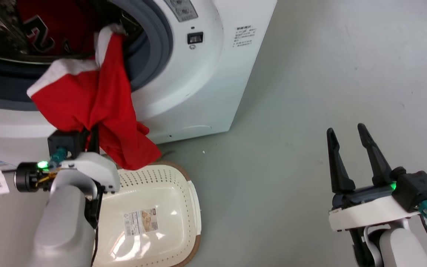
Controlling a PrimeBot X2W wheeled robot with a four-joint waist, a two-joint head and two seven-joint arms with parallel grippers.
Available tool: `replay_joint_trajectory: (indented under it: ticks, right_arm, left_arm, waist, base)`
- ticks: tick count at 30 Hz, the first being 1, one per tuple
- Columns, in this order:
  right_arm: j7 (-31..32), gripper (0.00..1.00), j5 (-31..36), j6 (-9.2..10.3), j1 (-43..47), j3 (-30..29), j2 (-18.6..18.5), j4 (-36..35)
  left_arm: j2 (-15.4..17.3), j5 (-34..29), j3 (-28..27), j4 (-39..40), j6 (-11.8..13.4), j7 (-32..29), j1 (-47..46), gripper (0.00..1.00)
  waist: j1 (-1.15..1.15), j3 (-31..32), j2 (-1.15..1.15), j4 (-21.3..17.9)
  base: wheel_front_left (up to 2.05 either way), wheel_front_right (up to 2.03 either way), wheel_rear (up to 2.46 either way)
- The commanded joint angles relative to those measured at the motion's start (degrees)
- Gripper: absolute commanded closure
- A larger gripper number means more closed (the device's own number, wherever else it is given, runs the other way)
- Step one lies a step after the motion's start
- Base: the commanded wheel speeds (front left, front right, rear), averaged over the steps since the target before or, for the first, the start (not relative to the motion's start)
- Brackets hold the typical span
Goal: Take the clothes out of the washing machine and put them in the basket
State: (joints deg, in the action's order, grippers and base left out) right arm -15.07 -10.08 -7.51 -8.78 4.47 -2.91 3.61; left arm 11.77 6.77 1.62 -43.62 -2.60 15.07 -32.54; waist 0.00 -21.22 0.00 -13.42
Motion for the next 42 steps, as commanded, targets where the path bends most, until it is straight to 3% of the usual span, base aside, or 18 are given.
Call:
replay_joint_trajectory:
  ticks: [1, 11, 24, 32, 42]
  right_arm:
    - [-0.1, 0.00, 0.3, 0.04, 1.0, 0.1, 0.1, 0.2]
    - [-0.2, 0.00, 0.8, 0.04, 4.7, -0.2, 0.1, 0.9]
    - [-0.1, 0.00, 1.2, 0.04, 6.1, -0.7, 0.1, 0.8]
    - [-0.2, 0.00, 0.8, 0.04, 3.1, -0.6, 0.1, 0.1]
    - [-0.1, 0.00, 0.3, 0.04, -1.9, -1.8, 0.1, -1.8]
  left_arm:
    - [-0.4, -0.5, 0.2, 1.2, -0.4, 0.2, 1.9, 1.00]
    - [-1.7, -2.8, 2.7, 9.6, -2.9, 0.2, 15.4, 1.00]
    - [-2.6, -3.4, 6.6, 14.6, -4.2, 0.2, 24.6, 1.00]
    - [-2.7, -2.7, 7.6, 8.0, -4.5, 0.2, 21.2, 1.00]
    - [-1.2, -3.8, 10.8, -6.4, -4.7, 0.2, 9.4, 1.00]
  waist:
    - [0.00, 2.7, 0.00, 0.9]
    - [0.00, 8.2, 0.00, 2.3]
    - [0.00, 8.7, 0.00, 2.6]
    - [0.00, 3.6, 0.00, 2.0]
    - [0.00, -8.5, 0.00, 0.7]
  base:
    - [0.00, 0.00, 0.00]
    - [0.00, 0.00, 0.00]
    - [0.00, 0.00, 0.00]
    - [0.00, 0.00, 0.00]
    - [0.00, 0.00, 0.00]
